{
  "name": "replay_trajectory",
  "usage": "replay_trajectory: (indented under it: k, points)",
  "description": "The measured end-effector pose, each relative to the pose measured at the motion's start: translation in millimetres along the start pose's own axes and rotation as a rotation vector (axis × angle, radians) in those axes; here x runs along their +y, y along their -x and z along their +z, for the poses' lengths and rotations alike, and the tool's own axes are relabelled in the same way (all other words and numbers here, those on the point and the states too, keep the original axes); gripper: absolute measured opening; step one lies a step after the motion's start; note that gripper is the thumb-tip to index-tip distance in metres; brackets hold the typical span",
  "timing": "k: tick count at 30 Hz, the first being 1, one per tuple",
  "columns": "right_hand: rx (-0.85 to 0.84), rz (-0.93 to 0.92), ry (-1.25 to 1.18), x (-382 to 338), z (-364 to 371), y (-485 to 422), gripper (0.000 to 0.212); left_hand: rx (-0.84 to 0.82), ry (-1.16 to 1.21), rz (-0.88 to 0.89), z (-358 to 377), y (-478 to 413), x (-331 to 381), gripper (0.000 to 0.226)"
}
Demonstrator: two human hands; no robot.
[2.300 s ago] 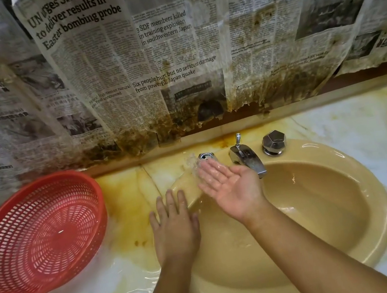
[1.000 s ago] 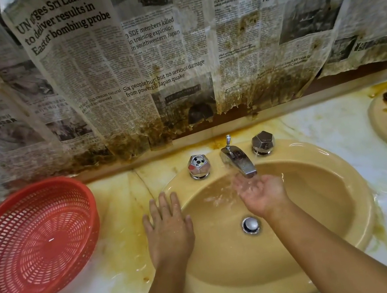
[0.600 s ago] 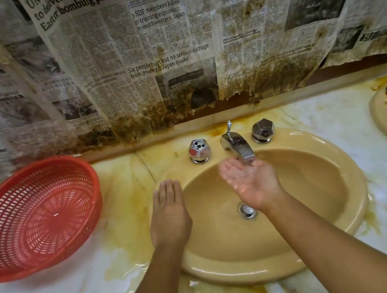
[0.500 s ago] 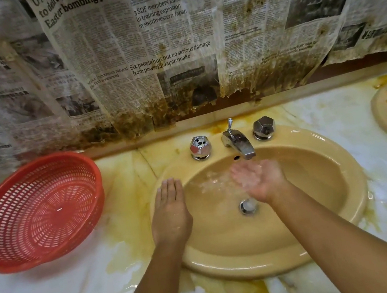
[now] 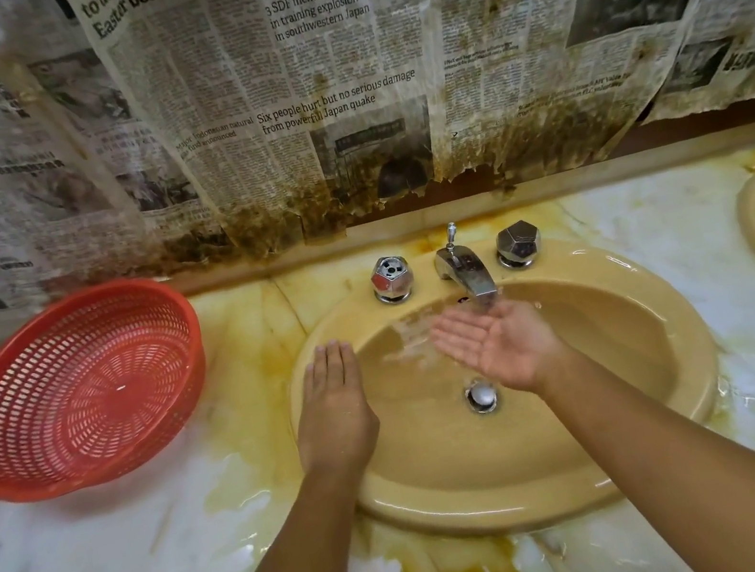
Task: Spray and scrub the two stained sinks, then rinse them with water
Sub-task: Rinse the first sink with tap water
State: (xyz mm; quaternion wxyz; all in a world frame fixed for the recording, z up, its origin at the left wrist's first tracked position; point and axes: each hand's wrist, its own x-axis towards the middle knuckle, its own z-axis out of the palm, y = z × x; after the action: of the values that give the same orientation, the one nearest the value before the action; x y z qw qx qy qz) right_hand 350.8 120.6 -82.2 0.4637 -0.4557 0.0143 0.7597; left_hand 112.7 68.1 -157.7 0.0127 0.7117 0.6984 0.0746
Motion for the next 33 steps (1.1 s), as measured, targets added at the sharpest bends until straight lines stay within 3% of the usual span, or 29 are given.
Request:
replay_trajectory:
  k: [3, 5, 7, 11, 16, 22, 30, 33]
  points:
    - [0.118, -0.077, -0.088, -5.9, -2.0, -5.9, 0.049, -0.054, -0.010, -0.015, -3.9, 2.9, 5.7, 0.076]
    - [0.030, -0.057, -0.092, -1.3, -0.4, -4.8, 0.049, -0.101, 0.004, -0.019, -6.8, 4.8, 10.9, 0.074]
    - [0.006, -0.041, -0.011, 8.0, 1.8, 1.0, 0.042, -0.096, 0.008, 0.008, -8.3, 7.4, 12.8, 0.074]
    - [0.113, -0.247, 0.055, 15.0, -4.9, 13.9, 0.049, -0.085, 0.061, 0.108, -9.7, 10.1, 12.9, 0.069]
    - [0.115, -0.318, 0.263, 2.6, -24.7, 18.9, 0.039, -0.110, 0.118, 0.118, -15.3, 1.5, 18.4, 0.067]
    - [0.158, -0.618, 1.169, -35.7, -32.2, 24.6, 0.030, -0.170, 0.095, 0.053, -15.6, -36.2, 29.3, 0.067]
    - [0.040, -1.232, 1.910, -113.1, -39.3, -18.2, 0.031, -0.230, 0.021, -0.028, -13.5, -79.0, 39.9, 0.068]
    - [0.024, -1.165, 2.242, -138.4, -34.0, -32.4, 0.042, -0.233, 0.009, -0.092, -11.3, -91.0, 44.5, 0.067]
